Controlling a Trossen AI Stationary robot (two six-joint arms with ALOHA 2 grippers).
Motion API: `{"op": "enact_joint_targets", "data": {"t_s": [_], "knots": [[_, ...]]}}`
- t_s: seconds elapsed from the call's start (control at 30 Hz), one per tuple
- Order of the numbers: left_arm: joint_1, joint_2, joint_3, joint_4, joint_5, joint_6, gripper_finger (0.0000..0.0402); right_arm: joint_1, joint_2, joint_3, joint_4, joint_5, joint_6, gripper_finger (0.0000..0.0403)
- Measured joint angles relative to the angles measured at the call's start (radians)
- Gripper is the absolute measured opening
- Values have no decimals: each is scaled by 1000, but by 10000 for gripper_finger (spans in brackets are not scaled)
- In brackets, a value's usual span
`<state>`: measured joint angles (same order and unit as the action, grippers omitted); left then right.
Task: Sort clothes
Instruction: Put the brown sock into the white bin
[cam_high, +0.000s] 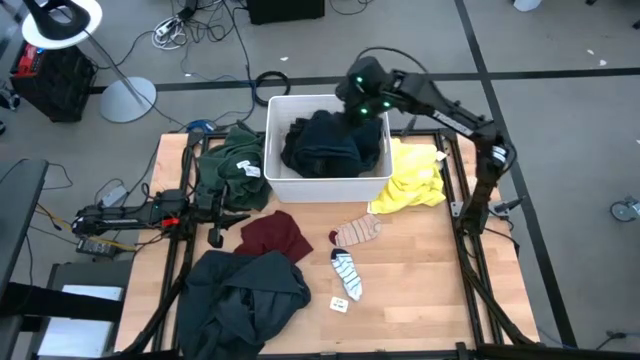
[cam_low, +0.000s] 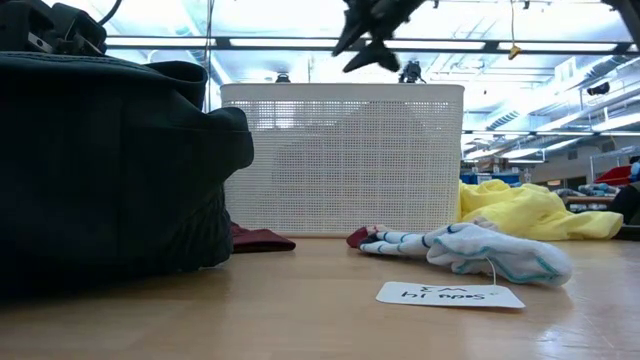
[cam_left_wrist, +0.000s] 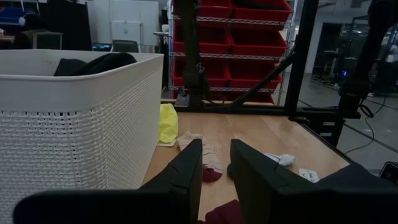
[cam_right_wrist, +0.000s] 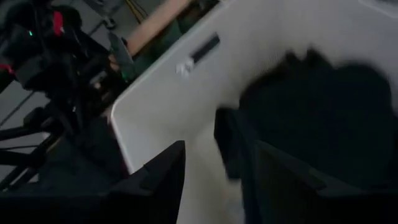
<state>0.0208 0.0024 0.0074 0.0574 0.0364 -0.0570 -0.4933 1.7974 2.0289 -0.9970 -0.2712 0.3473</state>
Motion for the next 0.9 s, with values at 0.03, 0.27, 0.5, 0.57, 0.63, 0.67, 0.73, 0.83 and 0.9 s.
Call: {"op": "enact_joint_targets", "data": {"t_s": [0.03, 0.27, 0.5, 0.57, 0.63, 0.67, 0.73, 0.83, 0.9], "knots": [[0, 0, 0, 0, 0, 0, 89, 14, -13, 0, -34, 12, 18, 187], [0, 0, 0, 0, 0, 0, 89, 204, -98, 0, -199, 291, 106, 185], [0, 0, 0, 0, 0, 0, 89, 451, -115, -1, -258, 497, 303, 185], [0, 0, 0, 0, 0, 0, 89, 511, -116, -29, -261, 536, 370, 182], [0, 0, 0, 0, 0, 0, 89, 568, -116, -73, -261, 577, 443, 181], [0, 0, 0, 0, 0, 0, 89, 595, -115, -98, -258, 596, 477, 180], [0, 0, 0, 0, 0, 0, 89, 647, -115, -152, -245, 621, 549, 180], [0, 0, 0, 0, 0, 0, 89, 702, -115, -263, -172, 627, 643, 181], [0, 0, 0, 0, 0, 0, 89, 725, -114, -341, -129, 627, 695, 180]]}}
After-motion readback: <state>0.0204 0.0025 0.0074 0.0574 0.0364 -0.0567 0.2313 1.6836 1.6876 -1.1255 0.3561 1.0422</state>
